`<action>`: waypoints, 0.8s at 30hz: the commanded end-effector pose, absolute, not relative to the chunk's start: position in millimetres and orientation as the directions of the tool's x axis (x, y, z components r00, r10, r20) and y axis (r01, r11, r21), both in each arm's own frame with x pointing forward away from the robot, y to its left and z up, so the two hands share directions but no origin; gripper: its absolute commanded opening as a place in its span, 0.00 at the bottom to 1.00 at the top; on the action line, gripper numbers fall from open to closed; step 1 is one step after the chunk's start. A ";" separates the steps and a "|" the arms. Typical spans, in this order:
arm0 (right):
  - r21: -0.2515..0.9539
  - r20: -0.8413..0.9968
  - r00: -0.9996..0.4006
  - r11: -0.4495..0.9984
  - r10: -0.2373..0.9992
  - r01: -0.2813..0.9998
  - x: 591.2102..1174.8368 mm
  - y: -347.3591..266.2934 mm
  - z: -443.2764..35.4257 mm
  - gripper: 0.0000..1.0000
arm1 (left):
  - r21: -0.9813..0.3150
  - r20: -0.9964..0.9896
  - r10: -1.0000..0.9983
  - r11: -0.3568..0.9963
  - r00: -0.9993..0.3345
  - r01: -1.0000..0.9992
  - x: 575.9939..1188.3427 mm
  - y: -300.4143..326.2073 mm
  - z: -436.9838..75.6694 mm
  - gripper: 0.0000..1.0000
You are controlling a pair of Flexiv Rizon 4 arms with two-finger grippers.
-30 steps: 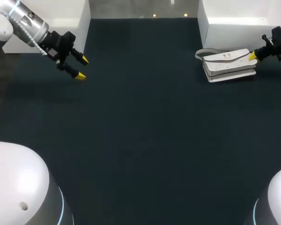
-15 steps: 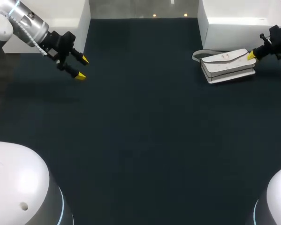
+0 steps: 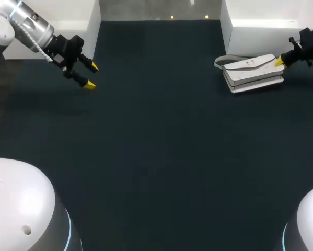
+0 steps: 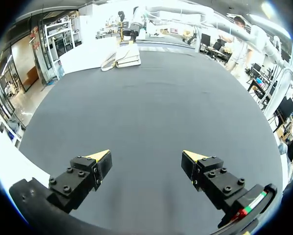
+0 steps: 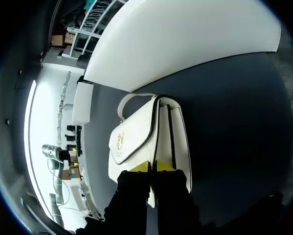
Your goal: Pick up the bag, open it, inspect its contents, close it, and place it on the opposite side
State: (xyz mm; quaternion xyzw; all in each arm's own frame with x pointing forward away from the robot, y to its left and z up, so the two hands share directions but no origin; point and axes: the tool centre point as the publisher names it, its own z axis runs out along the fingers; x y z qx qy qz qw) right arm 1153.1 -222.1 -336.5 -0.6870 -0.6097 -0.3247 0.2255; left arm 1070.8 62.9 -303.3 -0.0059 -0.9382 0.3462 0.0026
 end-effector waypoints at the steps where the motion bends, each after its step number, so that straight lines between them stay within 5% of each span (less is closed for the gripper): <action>1: 0.101 0.750 0.043 -0.179 0.660 0.979 1150.5 -204.1 -340.6 0.00 | -0.652 0.002 0.015 0.758 -1.000 0.010 1072.9 63.2 -304.8 1.00; 24: 0.244 0.782 0.025 -0.343 0.622 0.907 1090.1 -56.2 -351.1 0.00 | -0.652 0.002 0.015 0.758 -1.000 0.010 1072.9 63.2 -304.8 1.00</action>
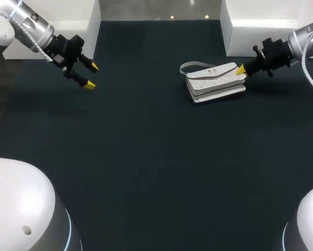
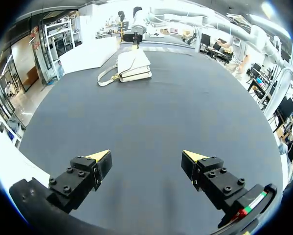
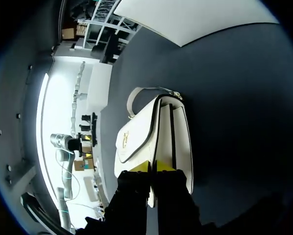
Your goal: Pick up the bag, open it, inspect its contents, close it, and place it on the opposite side
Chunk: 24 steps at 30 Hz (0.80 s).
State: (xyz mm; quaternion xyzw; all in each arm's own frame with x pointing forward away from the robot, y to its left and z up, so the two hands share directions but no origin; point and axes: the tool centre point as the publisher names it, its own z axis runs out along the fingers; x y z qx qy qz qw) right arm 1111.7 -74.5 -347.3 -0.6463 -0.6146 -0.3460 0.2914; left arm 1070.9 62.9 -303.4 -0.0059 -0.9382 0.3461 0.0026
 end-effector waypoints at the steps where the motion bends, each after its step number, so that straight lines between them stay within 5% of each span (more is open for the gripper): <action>1: 0.242 0.789 0.027 -0.350 0.614 0.905 1087.0 -52.8 -353.3 0.00 | -0.652 0.002 0.015 0.758 -1.000 0.010 1072.9 63.2 -304.8 1.00; 11: 0.224 0.791 0.042 -0.353 0.611 0.908 1067.9 -33.7 -360.6 0.00 | -0.652 0.002 0.015 0.758 -1.000 0.010 1072.9 63.2 -304.8 1.00; 13: 0.220 0.791 0.040 -0.345 0.611 0.912 1066.8 -33.6 -358.4 0.22 | -0.652 0.002 0.015 0.758 -1.000 0.010 1072.9 63.2 -304.8 1.00; 24: 0.140 0.792 0.034 -0.235 0.610 0.962 1067.3 -39.2 -346.3 0.43 | -0.652 0.002 0.015 0.758 -1.000 0.010 1072.9 63.2 -304.8 1.00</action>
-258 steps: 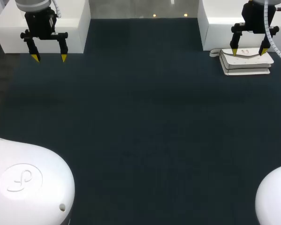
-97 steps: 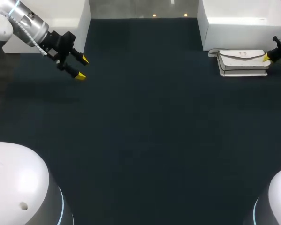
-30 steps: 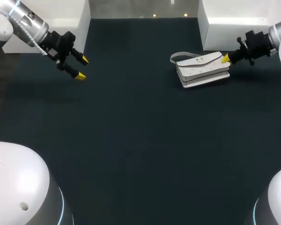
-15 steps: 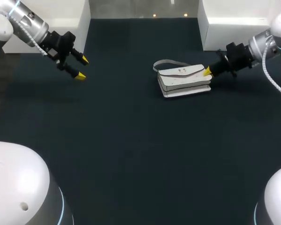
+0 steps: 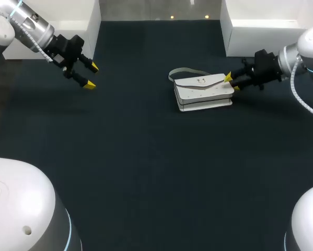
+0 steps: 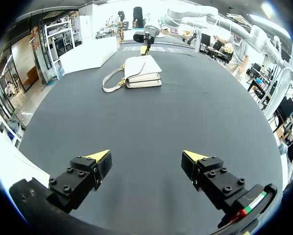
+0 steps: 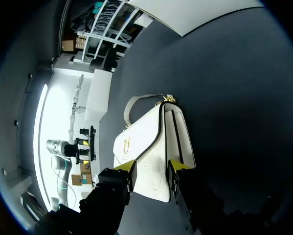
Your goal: Pick up the bag, open it, inspect its contents, close it, and place it on the opposite side
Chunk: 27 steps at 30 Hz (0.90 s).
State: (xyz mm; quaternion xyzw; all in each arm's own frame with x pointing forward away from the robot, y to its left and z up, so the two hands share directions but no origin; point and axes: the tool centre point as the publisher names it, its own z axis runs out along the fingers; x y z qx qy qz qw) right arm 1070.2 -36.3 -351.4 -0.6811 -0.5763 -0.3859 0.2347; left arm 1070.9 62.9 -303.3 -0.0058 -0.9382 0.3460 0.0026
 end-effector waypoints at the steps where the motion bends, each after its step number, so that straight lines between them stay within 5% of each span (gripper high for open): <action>1: 0.135 0.780 0.032 -0.218 0.625 0.967 1069.1 -40.1 -345.5 0.45 | -0.652 0.002 0.015 0.758 -1.000 0.010 1072.9 63.2 -304.8 1.00; 27: -0.094 0.728 0.020 0.071 0.685 0.993 1093.6 -50.6 -370.2 0.30 | -0.652 0.002 0.015 0.758 -1.000 0.010 1072.9 63.2 -304.8 1.00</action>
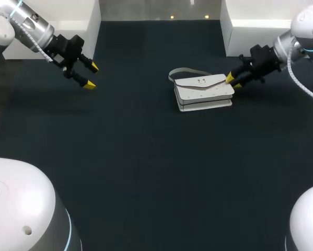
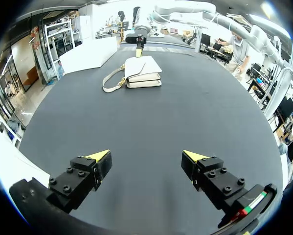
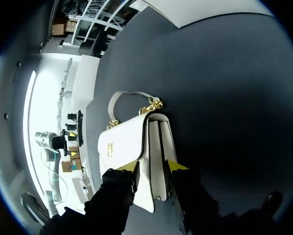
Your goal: Pick up the bag, open it, inspect its contents, close it, and place it on the opposite side
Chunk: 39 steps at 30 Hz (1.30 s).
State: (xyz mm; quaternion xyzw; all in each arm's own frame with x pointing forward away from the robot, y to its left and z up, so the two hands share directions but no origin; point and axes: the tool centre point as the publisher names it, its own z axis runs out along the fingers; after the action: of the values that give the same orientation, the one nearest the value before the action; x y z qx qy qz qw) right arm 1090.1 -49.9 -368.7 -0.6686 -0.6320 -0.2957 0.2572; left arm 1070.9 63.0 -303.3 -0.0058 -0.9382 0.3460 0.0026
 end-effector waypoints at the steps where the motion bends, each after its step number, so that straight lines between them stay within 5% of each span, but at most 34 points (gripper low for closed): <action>1: -0.095 0.732 0.016 0.079 0.681 0.992 1092.3 -49.9 -370.5 0.29 | -0.652 0.002 0.015 0.758 -1.000 0.010 1072.9 63.2 -304.8 1.00; 15: -0.116 0.753 -0.011 0.149 0.658 0.982 1074.8 -39.7 -370.4 0.14 | -0.652 0.002 0.015 0.758 -1.000 0.010 1072.9 63.2 -304.8 1.00; 21: -0.111 0.769 0.000 0.134 0.639 0.985 1064.1 -34.1 -371.3 0.00 | -0.652 0.002 0.015 0.758 -1.000 0.010 1072.9 63.2 -304.8 1.00; 39: -0.018 0.831 0.078 -0.112 0.551 0.993 1036.1 5.7 -369.4 0.00 | -0.652 0.002 0.015 0.758 -1.000 0.010 1072.9 63.2 -304.8 1.00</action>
State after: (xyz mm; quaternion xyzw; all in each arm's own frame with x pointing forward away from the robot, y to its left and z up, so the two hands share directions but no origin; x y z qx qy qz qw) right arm 1049.3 2.9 -370.3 -0.6326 -0.6084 -0.3005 0.3732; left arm 1071.0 63.0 -303.2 -0.0059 -0.9382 0.3459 0.0027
